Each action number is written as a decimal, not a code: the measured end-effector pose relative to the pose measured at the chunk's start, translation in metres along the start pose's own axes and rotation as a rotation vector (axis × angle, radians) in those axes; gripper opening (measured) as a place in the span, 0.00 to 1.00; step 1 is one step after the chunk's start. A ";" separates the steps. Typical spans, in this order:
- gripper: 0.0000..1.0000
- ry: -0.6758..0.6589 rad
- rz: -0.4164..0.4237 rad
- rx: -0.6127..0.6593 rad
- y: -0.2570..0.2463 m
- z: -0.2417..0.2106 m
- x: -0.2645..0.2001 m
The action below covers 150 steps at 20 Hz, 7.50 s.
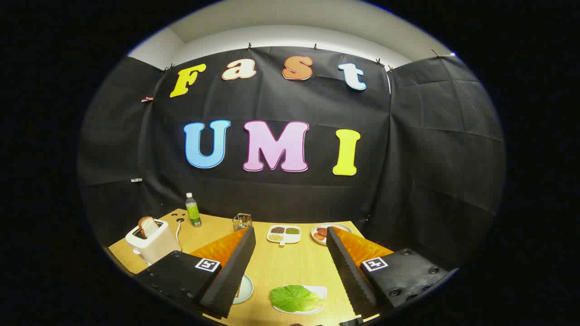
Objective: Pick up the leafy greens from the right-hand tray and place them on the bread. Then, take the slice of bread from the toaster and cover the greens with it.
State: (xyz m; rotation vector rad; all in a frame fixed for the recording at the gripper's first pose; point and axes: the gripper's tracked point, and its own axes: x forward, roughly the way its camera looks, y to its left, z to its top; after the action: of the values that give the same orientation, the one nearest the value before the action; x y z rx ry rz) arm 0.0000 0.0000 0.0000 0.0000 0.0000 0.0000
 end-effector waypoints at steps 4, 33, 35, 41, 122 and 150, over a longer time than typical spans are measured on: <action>0.97 0.023 -0.009 0.001 -0.002 -0.008 0.003; 0.97 0.268 0.012 0.039 -0.023 -0.102 0.032; 0.98 0.328 0.044 0.027 -0.018 -0.125 0.036; 0.98 0.518 0.120 0.007 -0.012 -0.208 0.040; 0.18 0.725 0.402 -0.032 0.209 -0.234 0.071; 0.99 0.394 0.675 -0.151 0.360 -0.108 0.062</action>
State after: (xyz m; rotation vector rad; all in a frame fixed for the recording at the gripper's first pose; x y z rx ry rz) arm 0.0621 0.3602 -0.1075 -0.1514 0.3939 0.6754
